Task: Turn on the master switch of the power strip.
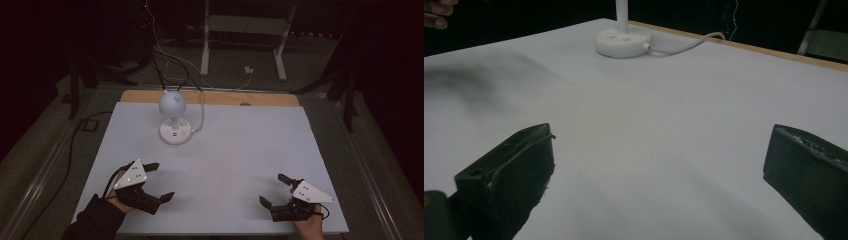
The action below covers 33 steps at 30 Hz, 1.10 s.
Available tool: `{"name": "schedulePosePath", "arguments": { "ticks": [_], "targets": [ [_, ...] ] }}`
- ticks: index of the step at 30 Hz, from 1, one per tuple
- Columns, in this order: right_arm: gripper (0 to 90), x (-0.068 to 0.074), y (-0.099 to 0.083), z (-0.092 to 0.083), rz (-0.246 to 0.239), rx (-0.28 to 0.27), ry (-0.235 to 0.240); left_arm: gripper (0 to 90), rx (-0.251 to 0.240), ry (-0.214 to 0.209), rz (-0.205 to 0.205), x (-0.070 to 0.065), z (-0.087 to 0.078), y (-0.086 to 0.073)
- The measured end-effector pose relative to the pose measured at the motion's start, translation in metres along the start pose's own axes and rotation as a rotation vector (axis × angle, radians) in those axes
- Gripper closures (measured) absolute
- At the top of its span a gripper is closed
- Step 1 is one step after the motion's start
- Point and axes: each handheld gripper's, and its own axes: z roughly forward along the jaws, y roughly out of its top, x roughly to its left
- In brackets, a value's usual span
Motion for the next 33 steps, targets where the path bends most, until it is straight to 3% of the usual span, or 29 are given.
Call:
{"name": "schedulePosePath", "arguments": {
  "ticks": [15, 26, 33],
  "targets": [
    [0.0, 0.0, 0.0, 0.0, 0.001, 0.0, -0.001, 0.2, -0.007, 0.01, 0.008, 0.009, 0.009, 0.024],
    [0.0, 0.0, 0.0, 0.0, 0.001, 0.0, 0.001, 0.2, -0.022, 0.031, -0.017, 0.019, 0.02, 0.034],
    [0.0, 0.001, 0.0, 0.0, 0.001, 0.0, 0.003, 0.2, -0.04, 0.058, -0.077, 0.029, 0.033, 0.043]
  ]
}}
